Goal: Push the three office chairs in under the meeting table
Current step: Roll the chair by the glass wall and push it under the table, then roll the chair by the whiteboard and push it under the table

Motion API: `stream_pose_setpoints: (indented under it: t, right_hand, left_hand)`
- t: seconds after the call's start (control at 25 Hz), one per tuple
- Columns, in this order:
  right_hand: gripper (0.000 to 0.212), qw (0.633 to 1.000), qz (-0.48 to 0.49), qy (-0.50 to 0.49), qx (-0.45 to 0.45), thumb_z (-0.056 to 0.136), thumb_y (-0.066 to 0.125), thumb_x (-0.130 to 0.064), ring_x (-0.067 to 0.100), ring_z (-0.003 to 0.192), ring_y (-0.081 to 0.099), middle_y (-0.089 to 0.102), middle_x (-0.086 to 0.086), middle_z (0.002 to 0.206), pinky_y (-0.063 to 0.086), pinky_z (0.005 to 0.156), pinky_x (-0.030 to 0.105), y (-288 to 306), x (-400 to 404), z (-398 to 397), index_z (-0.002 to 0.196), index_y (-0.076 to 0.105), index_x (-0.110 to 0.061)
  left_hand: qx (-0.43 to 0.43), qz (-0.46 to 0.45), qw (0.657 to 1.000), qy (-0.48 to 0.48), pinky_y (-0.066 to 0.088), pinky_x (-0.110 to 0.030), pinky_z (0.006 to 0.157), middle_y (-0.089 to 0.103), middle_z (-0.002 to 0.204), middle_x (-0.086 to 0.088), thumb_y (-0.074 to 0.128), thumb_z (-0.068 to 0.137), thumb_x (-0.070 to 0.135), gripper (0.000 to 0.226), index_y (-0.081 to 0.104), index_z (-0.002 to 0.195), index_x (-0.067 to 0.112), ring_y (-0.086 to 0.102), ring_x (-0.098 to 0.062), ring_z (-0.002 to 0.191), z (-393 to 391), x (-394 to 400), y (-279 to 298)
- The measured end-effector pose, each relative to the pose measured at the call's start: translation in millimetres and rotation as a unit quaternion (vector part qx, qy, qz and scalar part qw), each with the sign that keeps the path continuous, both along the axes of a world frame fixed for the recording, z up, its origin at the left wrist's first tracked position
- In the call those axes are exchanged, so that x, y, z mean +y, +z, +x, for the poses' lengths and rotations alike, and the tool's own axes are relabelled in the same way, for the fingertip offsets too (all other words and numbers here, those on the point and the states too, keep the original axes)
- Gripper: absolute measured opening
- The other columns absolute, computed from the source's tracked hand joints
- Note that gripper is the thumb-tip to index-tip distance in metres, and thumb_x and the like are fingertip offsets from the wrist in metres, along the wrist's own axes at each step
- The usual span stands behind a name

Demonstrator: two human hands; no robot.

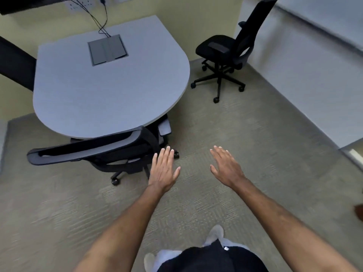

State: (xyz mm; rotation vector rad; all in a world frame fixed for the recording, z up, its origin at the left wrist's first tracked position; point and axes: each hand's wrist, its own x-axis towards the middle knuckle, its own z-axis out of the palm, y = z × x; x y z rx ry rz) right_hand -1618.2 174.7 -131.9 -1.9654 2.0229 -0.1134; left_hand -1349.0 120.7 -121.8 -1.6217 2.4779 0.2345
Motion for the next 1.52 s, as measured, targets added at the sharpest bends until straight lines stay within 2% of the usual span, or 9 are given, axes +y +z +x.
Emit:
stream_pose_setpoints:
  t: [0.2, 0.48, 0.76, 1.16, 1.52]
  right_hand:
    - [0.072, 0.998, 0.036, -0.05, 0.007, 0.108, 0.054, -0.035, 0.025, 0.165, 0.015, 0.017, 0.011, 0.177, 0.006, 0.134, 0.037, -1, -2, -106, 0.168, 0.024, -0.01]
    - [0.073, 0.993, 0.051, -0.109, -0.001, 0.108, 0.054, -0.036, 0.025, 0.165, 0.014, 0.018, 0.01, 0.178, 0.007, 0.135, 0.039, -2, -68, -212, 0.169, 0.021, -0.011]
    - [0.073, 0.988, 0.035, -0.148, -0.009, 0.108, 0.055, -0.033, 0.026, 0.165, 0.015, 0.018, 0.01, 0.177, 0.005, 0.134, 0.038, 2, -199, -315, 0.168, 0.022, -0.011]
    - [0.072, 0.981, -0.023, -0.19, -0.017, 0.107, 0.057, -0.031, 0.025, 0.165, 0.016, 0.021, 0.01, 0.177, 0.002, 0.134, 0.036, 28, -402, -482, 0.169, 0.024, -0.012]
    - [0.071, 0.981, -0.051, -0.18, -0.047, 0.106, 0.06, -0.028, 0.027, 0.165, 0.016, 0.022, 0.012, 0.176, 0.004, 0.135, 0.037, 22, -595, -678, 0.168, 0.028, -0.011]
  left_hand:
    - [0.029, 0.018, 0.999, -0.033, -0.003, -0.044, 0.132, 0.0, 0.178, -0.006, 0.031, 0.11, 0.056, 0.076, 0.009, 0.17, 0.014, -0.002, -0.023, 0.165, -110, -35, 7]
    - [0.023, 0.008, 0.997, -0.075, -0.002, -0.047, 0.133, 0.001, 0.178, -0.007, 0.026, 0.11, 0.057, 0.076, 0.007, 0.17, 0.014, -0.001, -0.024, 0.165, -220, -134, 14]
    - [0.01, -0.012, 0.995, -0.101, -0.001, -0.047, 0.132, 0.002, 0.178, -0.007, 0.023, 0.111, 0.057, 0.075, 0.006, 0.17, 0.014, 0.0, -0.025, 0.164, -323, -290, 11]
    - [0.034, -0.049, 0.988, -0.143, 0.003, -0.051, 0.133, 0.004, 0.178, -0.008, 0.023, 0.11, 0.059, 0.076, 0.009, 0.169, 0.014, 0.002, -0.025, 0.164, -486, -530, 47]
    - [0.065, -0.07, 0.989, -0.109, 0.003, -0.05, 0.133, 0.009, 0.178, -0.008, 0.026, 0.109, 0.059, 0.076, 0.014, 0.169, 0.014, 0.006, -0.025, 0.164, -688, -709, 41]
